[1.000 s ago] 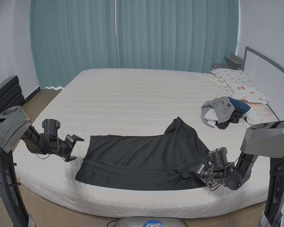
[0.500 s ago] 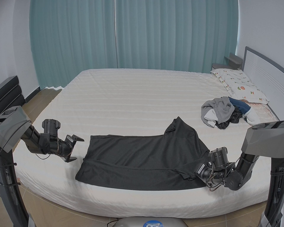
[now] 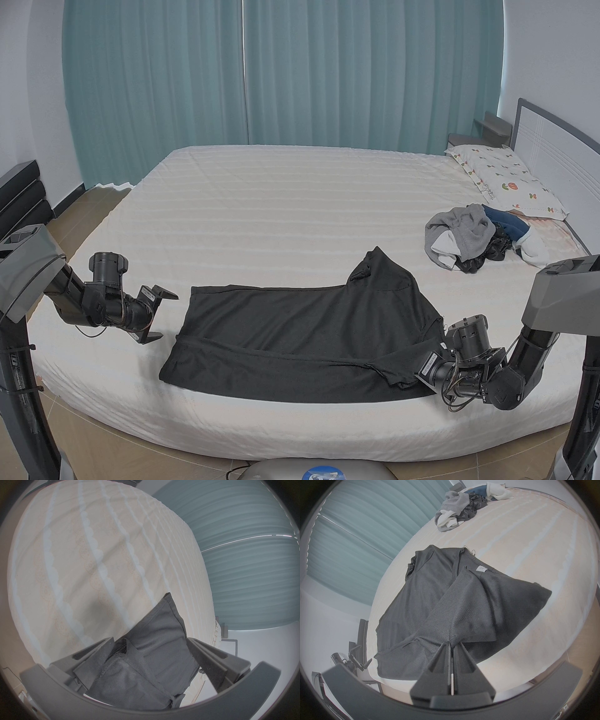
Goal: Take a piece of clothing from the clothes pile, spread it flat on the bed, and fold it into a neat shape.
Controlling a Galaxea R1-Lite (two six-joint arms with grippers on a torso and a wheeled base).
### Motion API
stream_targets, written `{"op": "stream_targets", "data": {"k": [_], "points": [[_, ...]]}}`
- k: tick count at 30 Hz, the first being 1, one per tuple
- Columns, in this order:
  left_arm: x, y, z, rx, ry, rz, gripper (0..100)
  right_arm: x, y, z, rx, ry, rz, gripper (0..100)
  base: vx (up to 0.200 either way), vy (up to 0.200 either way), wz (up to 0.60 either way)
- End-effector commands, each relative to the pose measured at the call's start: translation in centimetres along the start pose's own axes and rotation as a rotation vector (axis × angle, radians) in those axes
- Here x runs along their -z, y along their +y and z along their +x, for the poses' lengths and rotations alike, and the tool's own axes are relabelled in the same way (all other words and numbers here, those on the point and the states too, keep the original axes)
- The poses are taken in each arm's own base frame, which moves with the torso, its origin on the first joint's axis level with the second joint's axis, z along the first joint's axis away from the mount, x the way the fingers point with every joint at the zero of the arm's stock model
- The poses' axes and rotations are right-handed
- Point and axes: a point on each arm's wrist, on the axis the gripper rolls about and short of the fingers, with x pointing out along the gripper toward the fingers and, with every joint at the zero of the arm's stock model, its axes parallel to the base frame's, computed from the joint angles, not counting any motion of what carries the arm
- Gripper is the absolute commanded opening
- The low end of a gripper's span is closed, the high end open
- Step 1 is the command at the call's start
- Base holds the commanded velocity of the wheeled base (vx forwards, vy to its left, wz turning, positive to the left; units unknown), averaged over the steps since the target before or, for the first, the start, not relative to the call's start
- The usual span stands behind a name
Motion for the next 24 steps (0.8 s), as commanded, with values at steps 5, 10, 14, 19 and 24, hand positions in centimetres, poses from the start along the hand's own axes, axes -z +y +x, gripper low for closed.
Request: {"op": "stream_targets", "data": {"k": [5, 10, 14, 19, 24], "points": [[0.0, 0.0, 0.0, -0.001, 0.0, -0.002, 100, 0.4, -0.4, -0.4, 0.015, 0.016, -0.008, 100, 0.0, 0.0, 0.0], [0.0, 0.0, 0.0, -0.001, 0.0, -0.002, 100, 1.1, -0.8, -0.6, 0.031, 0.04, -0.025, 100, 0.0, 0.0, 0.0], [0.0, 0.1, 0.0, -0.002, 0.001, -0.002, 100, 0.6, -0.8, -0.8, 0.026, 0.024, -0.035, 100, 0.0, 0.0, 0.0], [0.0, 0.1, 0.0, -0.002, 0.001, -0.002, 100, -0.5, -0.6, -1.4, 0.007, -0.011, -0.031, 100, 0.0, 0.0, 0.0], [0.0, 0.1, 0.0, -0.002, 0.001, 0.001, 100, -1.8, -0.9, -1.7, 0.009, -0.043, -0.015, 100, 0.0, 0.0, 0.0]]}}
